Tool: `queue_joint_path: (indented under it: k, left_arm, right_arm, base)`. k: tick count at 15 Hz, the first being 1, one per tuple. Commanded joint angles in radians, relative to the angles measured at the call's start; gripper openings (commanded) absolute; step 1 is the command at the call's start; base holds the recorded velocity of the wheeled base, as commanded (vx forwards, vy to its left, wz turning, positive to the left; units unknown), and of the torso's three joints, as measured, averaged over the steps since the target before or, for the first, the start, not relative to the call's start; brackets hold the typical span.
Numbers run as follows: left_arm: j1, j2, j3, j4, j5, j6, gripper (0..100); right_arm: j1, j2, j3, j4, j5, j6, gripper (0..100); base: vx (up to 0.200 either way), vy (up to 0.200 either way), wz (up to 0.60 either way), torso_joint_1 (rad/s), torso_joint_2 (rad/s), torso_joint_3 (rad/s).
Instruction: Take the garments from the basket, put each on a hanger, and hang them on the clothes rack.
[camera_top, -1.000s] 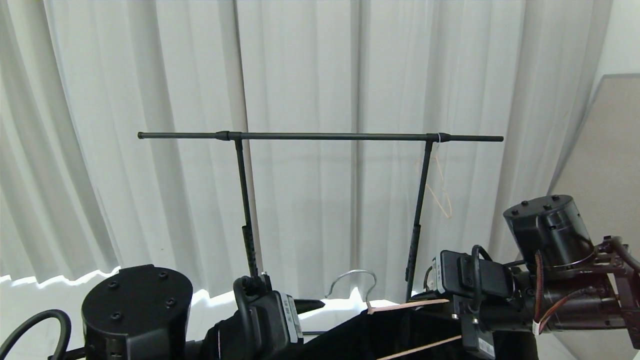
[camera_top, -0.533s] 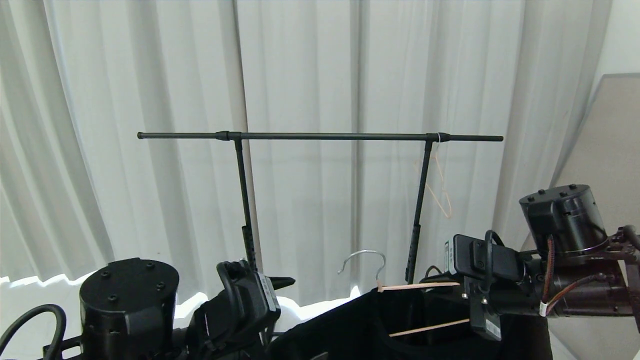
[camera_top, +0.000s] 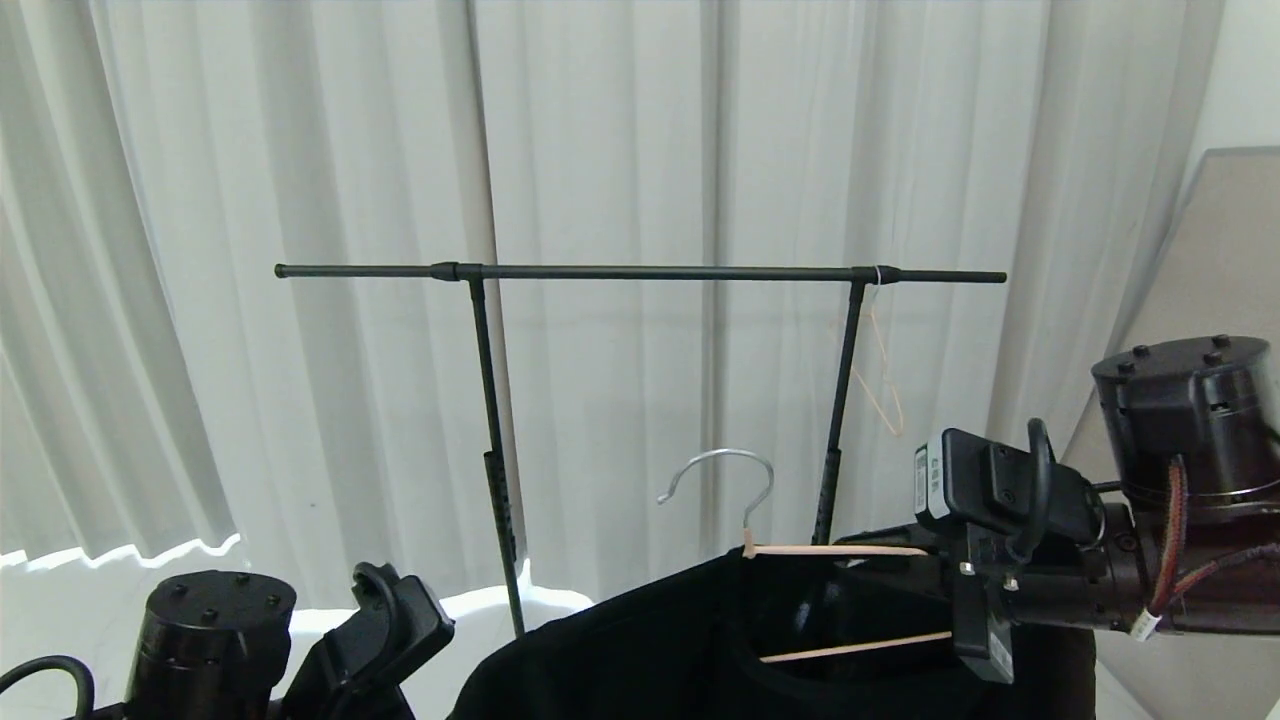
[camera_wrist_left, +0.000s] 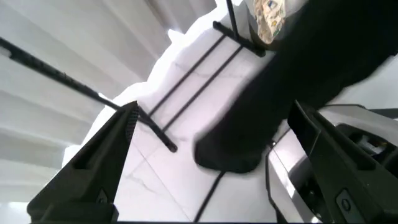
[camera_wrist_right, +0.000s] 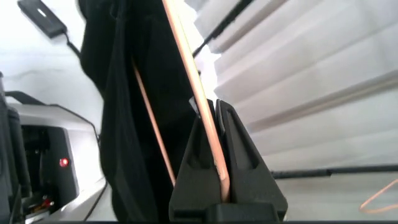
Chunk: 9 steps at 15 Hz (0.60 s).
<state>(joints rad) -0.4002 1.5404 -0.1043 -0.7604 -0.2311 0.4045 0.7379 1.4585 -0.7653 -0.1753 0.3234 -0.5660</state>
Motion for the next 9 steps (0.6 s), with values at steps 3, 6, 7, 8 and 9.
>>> queue_joint_path:
  k: [3, 6, 7, 8, 9]
  left_arm:
    - [0.055, 0.02, 0.003, -0.002, 0.001, 0.001, 0]
    - [0.057, 0.012, 0.015, -0.002, 0.007, 0.001, 0]
    - [0.057, 0.003, 0.014, -0.002, 0.009, 0.002, 0]
    - [0.072, -0.008, 0.006, -0.002, 0.009, 0.001, 0]
    - [0.107, -0.008, -0.011, -0.002, 0.012, -0.001, 0]
  right_arm:
    - [0.04, -0.012, -0.008, -0.001, 0.0, 0.003, 0]
    - [0.034, -0.021, -0.005, -0.001, -0.033, 0.06, 0]
    - [0.026, -0.024, 0.0, -0.001, -0.063, 0.101, 0]
    - [0.02, -0.038, 0.001, -0.001, -0.098, 0.169, 0]
    - [0.02, -0.044, 0.0, -0.001, -0.115, 0.216, 0]
  base:
    - [0.0, 0.0, 0.0, 0.0, 0.0, 0.0]
    - [0.0, 0.0, 0.0, 0.0, 0.0, 0.0]
    - [0.0, 0.0, 0.0, 0.0, 0.0, 0.0]
    - [0.0, 0.0, 0.0, 0.0, 0.0, 0.0]
    - [0.0, 0.0, 0.0, 0.0, 0.0, 0.0]
